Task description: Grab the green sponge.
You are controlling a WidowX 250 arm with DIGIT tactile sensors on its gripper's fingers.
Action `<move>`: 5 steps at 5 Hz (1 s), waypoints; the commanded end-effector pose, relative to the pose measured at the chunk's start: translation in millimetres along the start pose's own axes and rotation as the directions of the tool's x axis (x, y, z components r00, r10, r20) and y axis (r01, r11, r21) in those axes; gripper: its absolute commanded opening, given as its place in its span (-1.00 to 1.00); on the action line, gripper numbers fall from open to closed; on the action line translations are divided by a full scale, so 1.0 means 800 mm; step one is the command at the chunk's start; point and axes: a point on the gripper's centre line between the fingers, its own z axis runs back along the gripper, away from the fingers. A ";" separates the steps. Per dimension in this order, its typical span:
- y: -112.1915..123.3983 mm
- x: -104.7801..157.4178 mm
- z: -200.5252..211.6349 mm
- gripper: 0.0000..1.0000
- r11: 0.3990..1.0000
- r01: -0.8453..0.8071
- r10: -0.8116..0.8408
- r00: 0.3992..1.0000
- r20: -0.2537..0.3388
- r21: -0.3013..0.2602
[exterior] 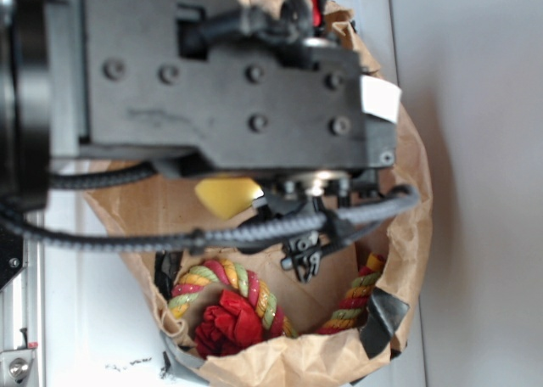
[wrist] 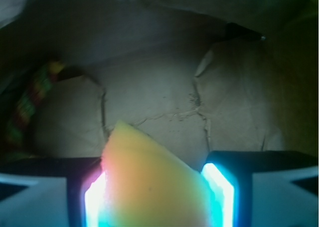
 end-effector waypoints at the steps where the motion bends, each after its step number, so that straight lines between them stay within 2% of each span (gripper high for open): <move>1: 0.003 -0.004 0.064 -1.00 0.995 0.094 -0.090 0.988 0.124 -0.026; 2: -0.004 -0.008 0.071 -1.00 0.992 0.121 -0.116 0.984 0.134 -0.030; 3: -0.007 0.001 0.060 -1.00 0.990 0.138 -0.133 0.982 0.131 -0.027; 5: -0.004 0.013 0.044 -1.00 0.988 0.151 -0.145 0.976 0.162 -0.025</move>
